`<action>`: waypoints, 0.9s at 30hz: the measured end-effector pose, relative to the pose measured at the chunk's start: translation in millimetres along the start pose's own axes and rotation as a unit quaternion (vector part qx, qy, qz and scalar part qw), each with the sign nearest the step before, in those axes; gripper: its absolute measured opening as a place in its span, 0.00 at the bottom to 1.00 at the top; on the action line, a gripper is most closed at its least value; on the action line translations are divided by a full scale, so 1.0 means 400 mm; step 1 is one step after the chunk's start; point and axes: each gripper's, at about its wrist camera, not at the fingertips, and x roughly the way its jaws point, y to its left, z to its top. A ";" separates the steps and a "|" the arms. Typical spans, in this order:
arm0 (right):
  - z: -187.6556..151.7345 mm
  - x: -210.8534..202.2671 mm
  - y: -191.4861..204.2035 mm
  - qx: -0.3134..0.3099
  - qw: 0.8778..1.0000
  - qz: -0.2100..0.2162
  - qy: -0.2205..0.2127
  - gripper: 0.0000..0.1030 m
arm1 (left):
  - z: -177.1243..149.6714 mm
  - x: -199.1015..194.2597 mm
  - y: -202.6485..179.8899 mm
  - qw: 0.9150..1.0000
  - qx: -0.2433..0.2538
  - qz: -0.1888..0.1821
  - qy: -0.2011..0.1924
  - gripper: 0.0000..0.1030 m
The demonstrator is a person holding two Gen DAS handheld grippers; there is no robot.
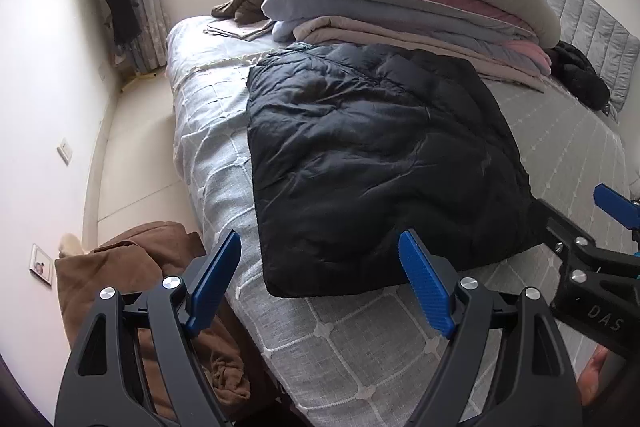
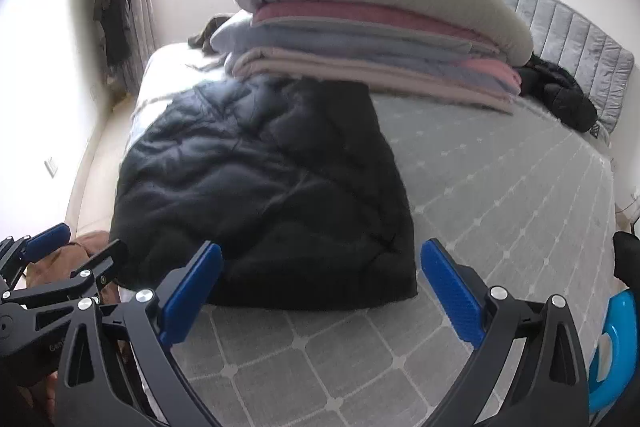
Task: Fold large clothes
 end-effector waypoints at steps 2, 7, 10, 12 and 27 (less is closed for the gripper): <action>-0.002 0.004 0.001 0.000 1.000 0.005 0.007 0.93 | 0.000 0.001 -0.002 1.000 0.002 0.001 0.001 0.76; -0.005 0.006 0.008 -0.002 1.000 0.009 0.014 0.93 | 0.001 0.005 -0.001 1.000 0.002 0.003 0.004 0.76; -0.006 0.008 0.018 -0.010 1.000 0.012 0.018 0.93 | 0.003 0.005 0.006 1.000 -0.001 0.004 0.004 0.76; -0.006 0.011 0.026 -0.014 1.000 0.015 0.020 0.93 | 0.004 0.005 0.010 1.000 -0.003 0.005 0.004 0.76; -0.009 0.019 0.029 -0.014 0.999 0.019 0.027 0.93 | 0.000 0.009 0.015 1.000 -0.003 0.010 0.008 0.76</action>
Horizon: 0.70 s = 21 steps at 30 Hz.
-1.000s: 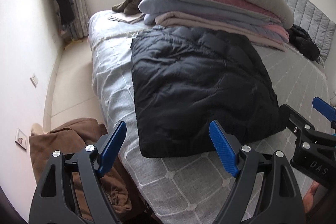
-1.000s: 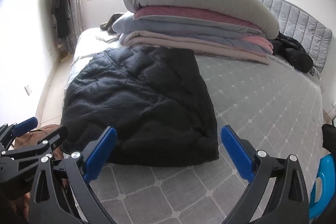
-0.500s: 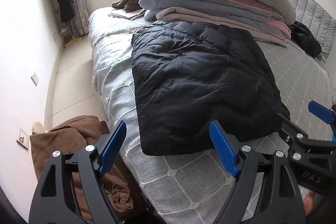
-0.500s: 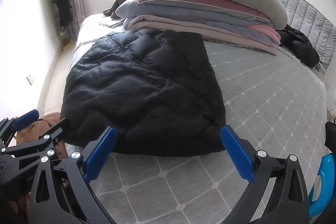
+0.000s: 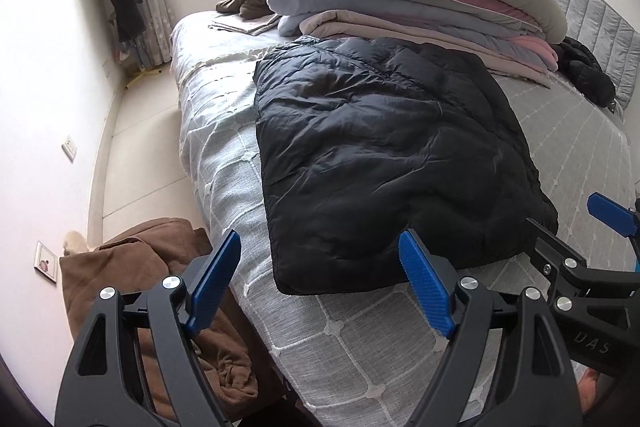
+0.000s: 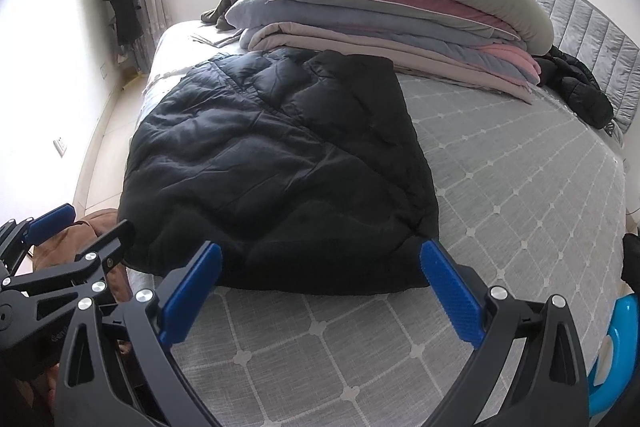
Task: Fold large clothes
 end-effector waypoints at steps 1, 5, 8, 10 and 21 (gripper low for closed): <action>0.001 -0.001 0.000 0.000 1.000 0.000 0.000 0.93 | 0.000 0.000 0.001 1.000 0.000 0.000 0.000 0.76; 0.000 0.000 0.000 -0.001 1.000 0.000 0.000 0.93 | 0.000 0.001 0.001 1.000 0.001 0.001 0.000 0.76; 0.000 0.000 0.000 0.000 1.000 0.001 0.000 0.93 | 0.000 0.001 0.002 1.000 0.001 0.000 0.000 0.76; 0.000 0.001 -0.001 0.000 1.000 0.001 0.000 0.93 | 0.000 0.002 0.001 1.000 0.001 0.000 0.000 0.76; -0.002 0.003 -0.002 -0.001 1.000 0.002 0.001 0.93 | -0.002 0.006 -0.003 1.000 0.006 0.003 0.002 0.76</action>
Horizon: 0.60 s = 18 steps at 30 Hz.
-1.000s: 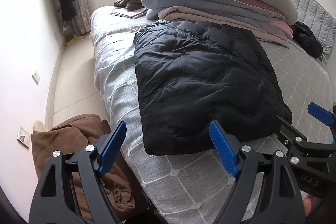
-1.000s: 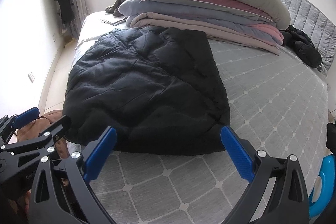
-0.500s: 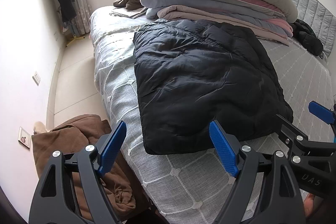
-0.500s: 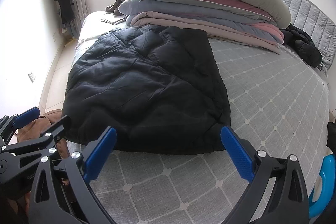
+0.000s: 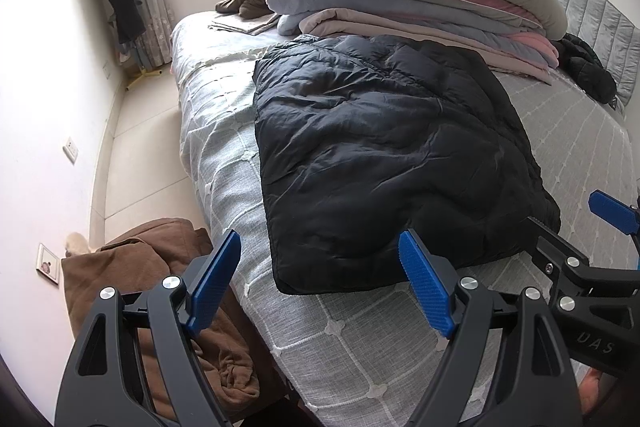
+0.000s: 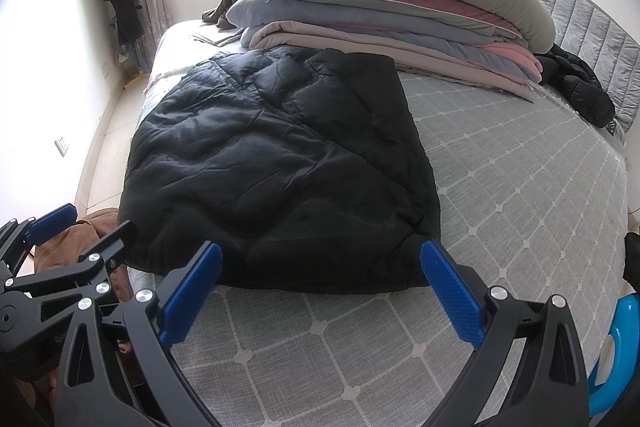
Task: Fold large clothes
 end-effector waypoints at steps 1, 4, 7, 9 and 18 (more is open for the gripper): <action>0.000 0.000 0.000 0.000 1.000 0.000 0.000 0.93 | 0.000 0.000 -0.001 1.000 0.000 0.000 0.000 0.76; -0.001 0.001 -0.001 0.001 1.000 0.001 0.001 0.93 | 0.001 0.000 -0.001 1.000 0.000 0.000 0.000 0.76; -0.001 0.001 -0.001 0.001 1.000 0.001 0.001 0.93 | 0.000 0.001 -0.002 1.000 0.001 0.001 0.000 0.76; -0.001 0.001 -0.002 0.000 1.000 0.002 0.002 0.93 | 0.001 0.001 -0.003 1.000 0.001 0.000 0.000 0.76; -0.002 0.003 -0.002 0.001 1.000 0.003 0.002 0.93 | 0.000 0.003 -0.005 1.000 0.002 0.001 0.000 0.76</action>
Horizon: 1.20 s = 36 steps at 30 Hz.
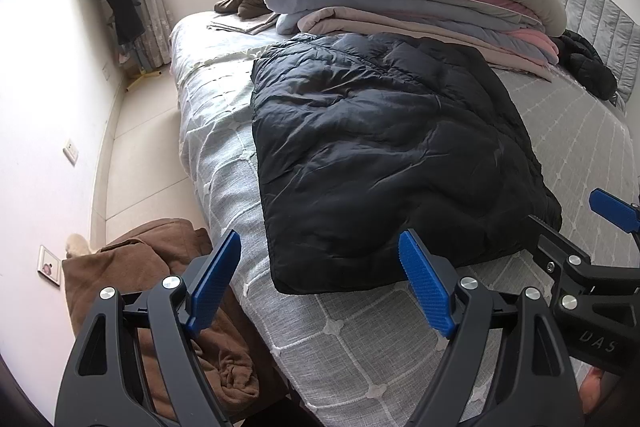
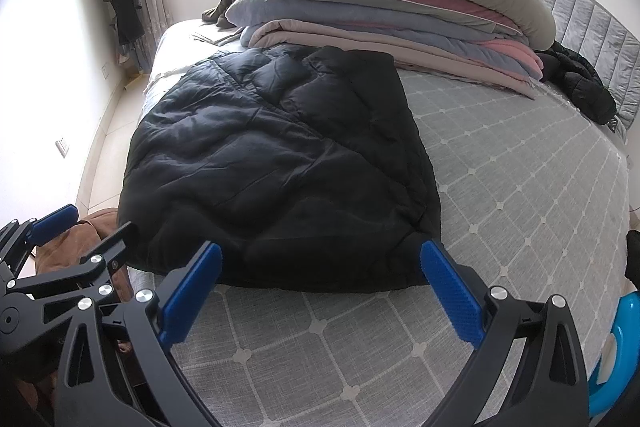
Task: Fold large clothes
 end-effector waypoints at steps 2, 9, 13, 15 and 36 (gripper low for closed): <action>0.001 0.001 -0.002 0.000 1.000 0.002 0.001 0.93 | 0.002 0.000 -0.001 1.000 0.000 0.000 0.000 0.76; -0.003 0.004 -0.005 0.002 1.000 0.004 0.003 0.93 | 0.001 0.001 -0.002 1.000 0.001 0.000 0.000 0.76; -0.003 0.004 -0.006 0.002 1.000 0.004 0.004 0.93 | 0.001 0.001 -0.002 1.000 0.001 0.000 0.001 0.76; -0.004 0.004 -0.006 0.002 1.000 0.004 0.003 0.93 | 0.001 0.001 -0.002 1.000 0.001 0.000 0.001 0.76; -0.006 0.003 -0.009 0.002 1.000 0.006 0.005 0.93 | 0.002 0.003 -0.004 1.000 0.002 0.000 0.001 0.76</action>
